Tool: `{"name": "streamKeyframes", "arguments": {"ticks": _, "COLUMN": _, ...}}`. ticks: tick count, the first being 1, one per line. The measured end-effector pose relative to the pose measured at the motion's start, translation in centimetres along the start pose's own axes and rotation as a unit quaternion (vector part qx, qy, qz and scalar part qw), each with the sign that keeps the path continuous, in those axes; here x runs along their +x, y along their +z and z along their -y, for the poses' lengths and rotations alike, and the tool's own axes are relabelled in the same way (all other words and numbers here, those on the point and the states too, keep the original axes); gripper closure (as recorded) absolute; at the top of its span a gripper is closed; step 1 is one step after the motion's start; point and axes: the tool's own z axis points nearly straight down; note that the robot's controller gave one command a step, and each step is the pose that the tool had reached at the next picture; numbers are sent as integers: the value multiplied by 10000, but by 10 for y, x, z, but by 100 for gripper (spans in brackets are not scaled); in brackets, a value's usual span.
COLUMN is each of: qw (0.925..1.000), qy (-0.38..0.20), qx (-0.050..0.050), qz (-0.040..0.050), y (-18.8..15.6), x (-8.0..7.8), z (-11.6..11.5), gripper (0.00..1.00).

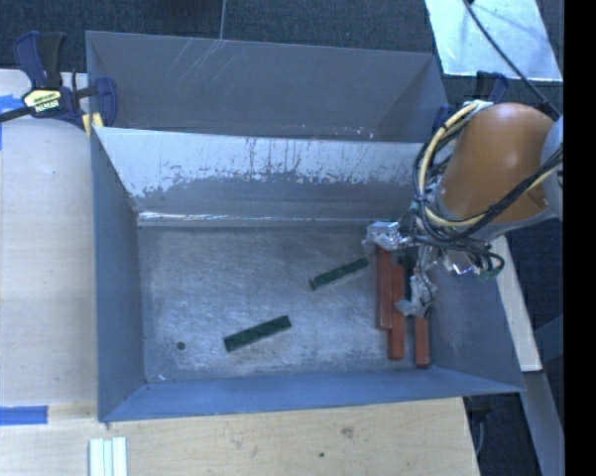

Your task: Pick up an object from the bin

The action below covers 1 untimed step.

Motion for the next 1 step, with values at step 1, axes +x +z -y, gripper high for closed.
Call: {"name": "streamKeyframes", "arguments": {"ticks": 1, "qw": 9970, "qy": -770, "qx": -30, "qz": -25, "y": 43, "x": -41, "z": -48, "gripper": 0}}
